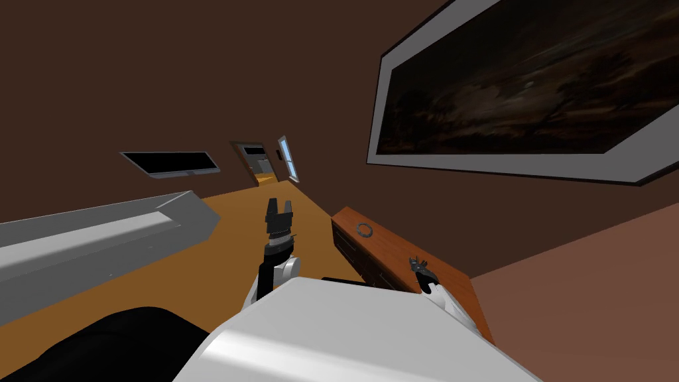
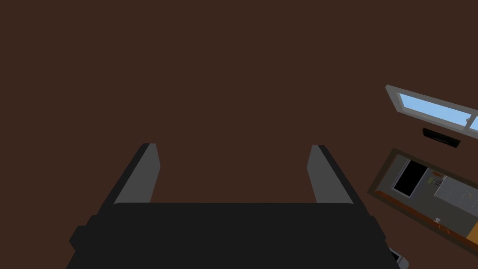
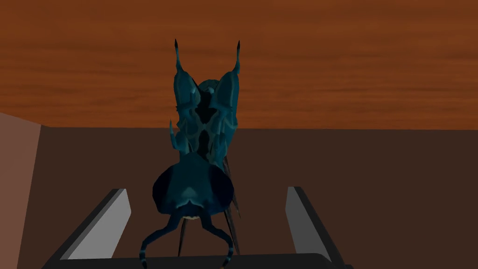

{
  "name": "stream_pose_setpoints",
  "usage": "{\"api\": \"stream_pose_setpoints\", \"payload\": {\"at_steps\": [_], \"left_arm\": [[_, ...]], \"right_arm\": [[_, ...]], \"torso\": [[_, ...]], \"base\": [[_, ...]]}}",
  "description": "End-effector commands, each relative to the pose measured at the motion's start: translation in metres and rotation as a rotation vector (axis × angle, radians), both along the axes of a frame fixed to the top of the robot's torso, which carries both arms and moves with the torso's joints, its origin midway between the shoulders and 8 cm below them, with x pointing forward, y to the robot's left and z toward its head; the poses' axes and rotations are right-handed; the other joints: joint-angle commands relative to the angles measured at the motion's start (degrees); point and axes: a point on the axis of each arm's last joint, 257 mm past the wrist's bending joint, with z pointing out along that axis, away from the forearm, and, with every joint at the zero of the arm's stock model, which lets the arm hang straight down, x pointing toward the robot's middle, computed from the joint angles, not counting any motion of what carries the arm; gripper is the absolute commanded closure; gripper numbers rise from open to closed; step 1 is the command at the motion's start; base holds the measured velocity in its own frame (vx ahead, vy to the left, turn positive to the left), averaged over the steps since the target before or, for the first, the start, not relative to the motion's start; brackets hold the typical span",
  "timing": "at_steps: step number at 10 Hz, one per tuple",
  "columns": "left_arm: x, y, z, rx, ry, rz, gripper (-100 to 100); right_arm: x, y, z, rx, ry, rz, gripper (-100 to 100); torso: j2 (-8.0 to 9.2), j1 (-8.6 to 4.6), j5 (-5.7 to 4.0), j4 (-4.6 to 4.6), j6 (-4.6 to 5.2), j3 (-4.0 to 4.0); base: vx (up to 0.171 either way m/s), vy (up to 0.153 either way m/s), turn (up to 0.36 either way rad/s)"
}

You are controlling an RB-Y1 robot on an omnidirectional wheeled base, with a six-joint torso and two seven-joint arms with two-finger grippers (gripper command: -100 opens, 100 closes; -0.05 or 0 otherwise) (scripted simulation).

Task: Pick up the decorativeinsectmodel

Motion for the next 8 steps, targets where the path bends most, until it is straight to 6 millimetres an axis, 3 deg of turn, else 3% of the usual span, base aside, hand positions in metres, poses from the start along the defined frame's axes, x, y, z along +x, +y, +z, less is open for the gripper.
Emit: {"api": "stream_pose_setpoints", "payload": {"at_steps": [1,2,3,8], "left_arm": [[0.0,0.0,0.0,0.0,0.0,0.0,0],[0.0,0.0,0.0,0.0,0.0,0.0,0],[0.0,0.0,0.0,0.0,0.0,0.0,0],[0.0,0.0,0.0,0.0,0.0,0.0,0]], "right_arm": [[0.0,0.0,0.0,0.0,0.0,0.0,-100],[0.0,0.0,0.0,-0.001,0.002,0.0,0],[0.003,0.003,-0.002,-0.004,-0.001,0.004,-100],[0.013,0.019,-0.01,-0.004,0.0,0.021,-100]], "torso": [[0.0,0.0,0.0,0.0,0.0,0.0],[0.01,-0.02,-0.02,-0.01,0.01,0.0],[0.02,-0.03,-0.02,0.0,0.01,0.01],[-0.06,-0.17,-0.05,-0.02,0.01,-0.04]], "base": [[0.0,0.0,0.0],[0.0,0.0,0.0],[0.014,-0.023,-0.043],[0.02,-0.036,-0.028]]}}
